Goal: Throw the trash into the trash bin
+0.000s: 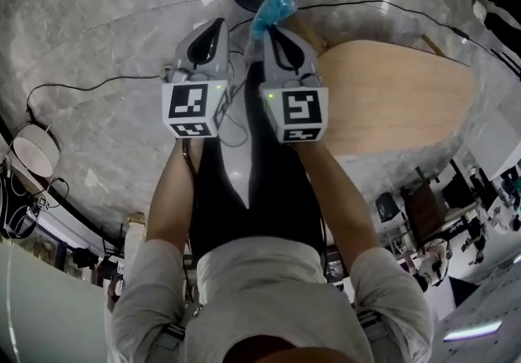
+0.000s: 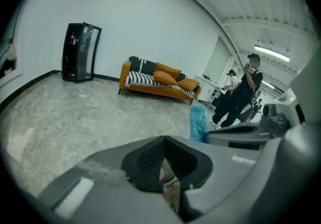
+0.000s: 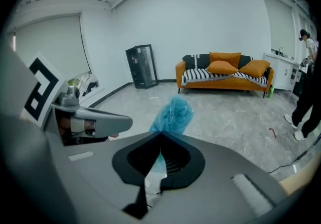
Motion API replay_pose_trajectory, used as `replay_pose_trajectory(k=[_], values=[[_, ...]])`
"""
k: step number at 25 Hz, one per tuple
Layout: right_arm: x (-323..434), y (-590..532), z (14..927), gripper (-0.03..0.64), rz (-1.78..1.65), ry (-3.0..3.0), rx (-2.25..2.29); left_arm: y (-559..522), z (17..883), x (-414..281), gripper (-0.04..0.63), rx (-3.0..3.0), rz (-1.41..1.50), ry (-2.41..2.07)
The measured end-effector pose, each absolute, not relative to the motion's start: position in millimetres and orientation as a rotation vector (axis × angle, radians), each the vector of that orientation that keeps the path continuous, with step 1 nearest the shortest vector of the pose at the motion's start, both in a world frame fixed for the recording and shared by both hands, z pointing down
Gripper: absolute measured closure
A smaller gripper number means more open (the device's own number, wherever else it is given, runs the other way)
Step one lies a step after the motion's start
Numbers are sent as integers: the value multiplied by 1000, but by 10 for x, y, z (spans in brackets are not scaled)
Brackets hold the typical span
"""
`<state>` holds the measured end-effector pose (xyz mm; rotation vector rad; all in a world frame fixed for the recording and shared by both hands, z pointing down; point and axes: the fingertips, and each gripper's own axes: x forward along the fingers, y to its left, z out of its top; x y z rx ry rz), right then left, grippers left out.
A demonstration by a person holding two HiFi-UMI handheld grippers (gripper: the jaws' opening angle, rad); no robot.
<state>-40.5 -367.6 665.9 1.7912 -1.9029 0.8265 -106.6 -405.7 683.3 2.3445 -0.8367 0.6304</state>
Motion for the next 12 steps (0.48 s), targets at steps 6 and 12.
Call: replay_pose_trajectory(k=[6,12], values=[[-422,-3794,7352,605,860,-1865,1729,-4087,7592,-966,580,2313,656,-789],[-196,-3893,8079,605,894,-1806,1712,-4219,8237,-841,580,2324,676,-777]])
